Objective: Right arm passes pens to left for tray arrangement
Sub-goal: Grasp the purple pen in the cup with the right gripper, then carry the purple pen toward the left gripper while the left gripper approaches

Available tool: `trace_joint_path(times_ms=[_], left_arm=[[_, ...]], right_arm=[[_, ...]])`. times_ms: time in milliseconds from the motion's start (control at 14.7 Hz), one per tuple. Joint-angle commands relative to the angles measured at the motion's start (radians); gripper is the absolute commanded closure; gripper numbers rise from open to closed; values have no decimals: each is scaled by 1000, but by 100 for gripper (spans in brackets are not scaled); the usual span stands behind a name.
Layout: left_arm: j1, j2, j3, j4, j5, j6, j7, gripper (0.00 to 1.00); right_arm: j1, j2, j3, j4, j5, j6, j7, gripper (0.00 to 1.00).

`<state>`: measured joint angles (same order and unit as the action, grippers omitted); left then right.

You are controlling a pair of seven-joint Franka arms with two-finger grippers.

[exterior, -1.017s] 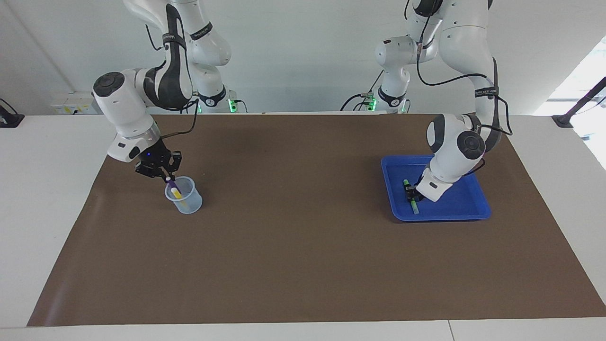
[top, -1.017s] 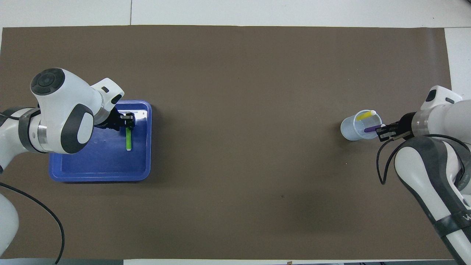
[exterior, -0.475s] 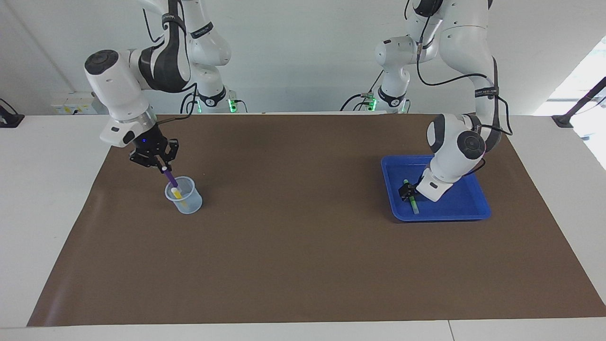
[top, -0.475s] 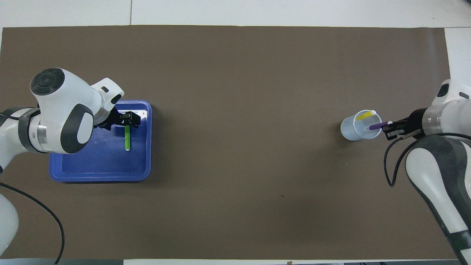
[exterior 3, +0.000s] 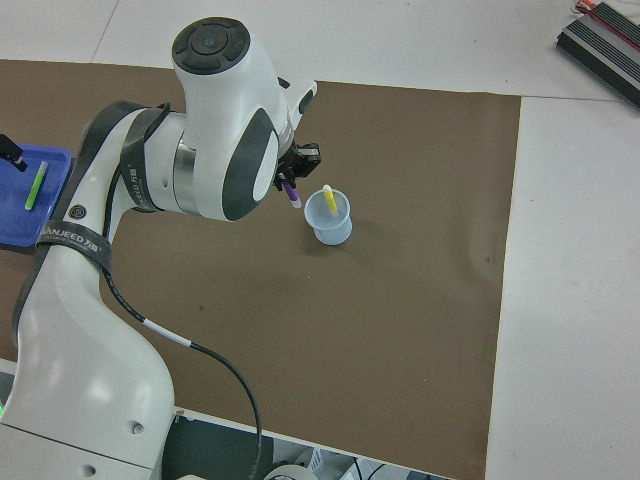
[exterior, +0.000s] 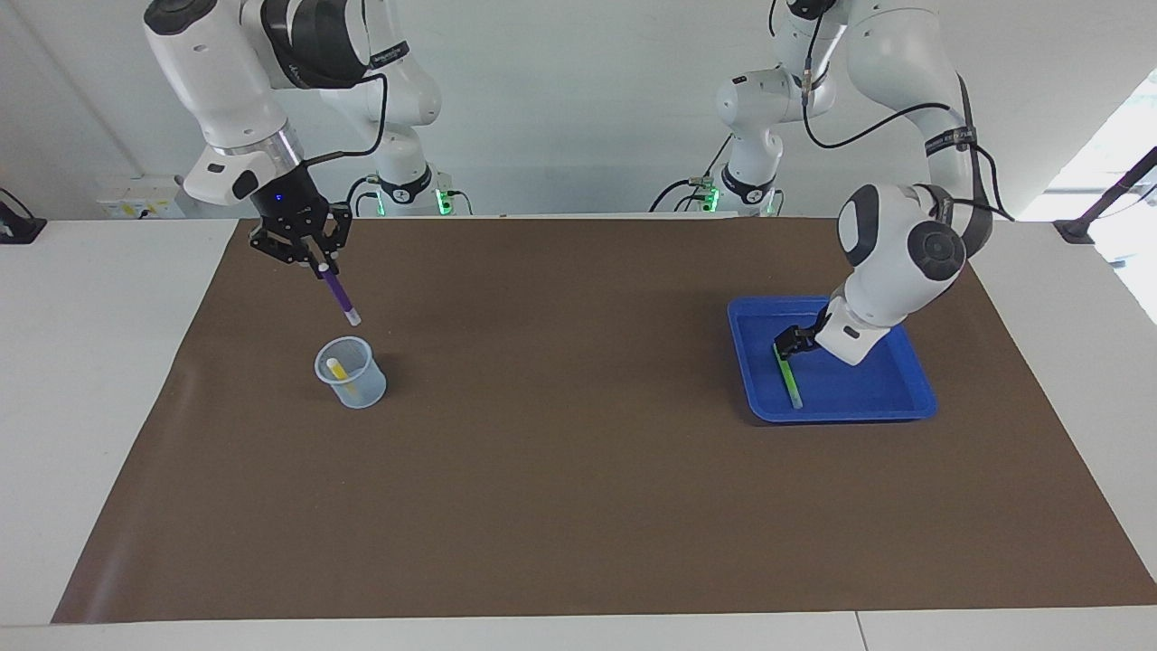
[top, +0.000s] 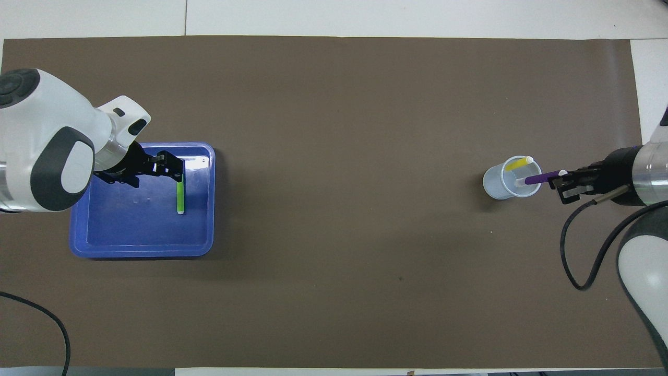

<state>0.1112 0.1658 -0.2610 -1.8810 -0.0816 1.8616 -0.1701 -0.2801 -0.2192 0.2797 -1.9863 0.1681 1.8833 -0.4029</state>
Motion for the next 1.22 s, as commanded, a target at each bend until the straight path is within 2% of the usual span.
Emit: trace_joint_path(times_ms=[0, 136, 271, 543, 746, 950, 1153], left_arm=[[7, -124, 3, -17, -96, -93, -96, 0], [5, -193, 3, -20, -185, -114, -223, 0], [5, -250, 3, -20, -266, -143, -357, 0], [4, -344, 3, -24, -429, -154, -690, 0], [5, -387, 3, -33, -558, -145, -923, 0], [5, -440, 3, -72, -642, -99, -1145, 0], [-8, -572, 2, -179, -710, 35, -1319, 0]], right_arm=[[-5, 17, 35, 46, 54, -16, 64, 100], [7, 20, 68, 54, 124, -10, 162, 100], [96, 24, 64, 55, 180, 14, 302, 100], [237, 29, 67, 57, 237, 155, 675, 100], [268, 38, 67, 57, 425, 232, 772, 100], [283, 38, 67, 58, 606, 255, 878, 100], [325, 38, 75, 58, 726, 336, 1037, 100]])
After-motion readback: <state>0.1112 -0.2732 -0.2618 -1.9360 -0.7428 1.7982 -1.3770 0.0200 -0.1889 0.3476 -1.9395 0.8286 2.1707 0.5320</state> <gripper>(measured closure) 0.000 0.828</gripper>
